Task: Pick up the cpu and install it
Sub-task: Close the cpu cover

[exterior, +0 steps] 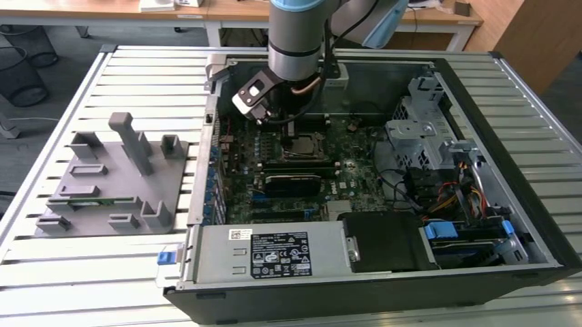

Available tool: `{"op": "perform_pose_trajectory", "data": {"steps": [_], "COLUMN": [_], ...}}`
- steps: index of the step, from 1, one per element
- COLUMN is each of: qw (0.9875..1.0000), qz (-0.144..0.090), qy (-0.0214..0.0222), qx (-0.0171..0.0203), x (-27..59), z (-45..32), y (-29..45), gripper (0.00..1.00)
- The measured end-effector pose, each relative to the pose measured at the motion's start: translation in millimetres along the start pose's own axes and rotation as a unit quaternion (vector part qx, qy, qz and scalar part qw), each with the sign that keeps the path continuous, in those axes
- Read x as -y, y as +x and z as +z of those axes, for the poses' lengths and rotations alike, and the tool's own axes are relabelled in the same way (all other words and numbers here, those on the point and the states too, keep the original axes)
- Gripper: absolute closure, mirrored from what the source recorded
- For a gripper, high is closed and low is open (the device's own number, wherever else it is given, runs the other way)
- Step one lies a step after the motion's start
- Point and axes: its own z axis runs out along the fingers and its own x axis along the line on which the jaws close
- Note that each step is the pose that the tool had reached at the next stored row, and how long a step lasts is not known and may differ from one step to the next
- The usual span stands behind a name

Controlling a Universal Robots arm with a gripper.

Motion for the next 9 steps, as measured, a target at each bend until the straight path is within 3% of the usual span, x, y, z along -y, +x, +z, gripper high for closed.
{"op": "perform_pose_trajectory", "data": {"steps": [9], "qw": [1.0], "qz": [0.0], "qy": [-0.0003], "qx": [0.0001], "x": [-0.4], "z": [-3.1], "y": [0.1], "gripper": [0.89]}}
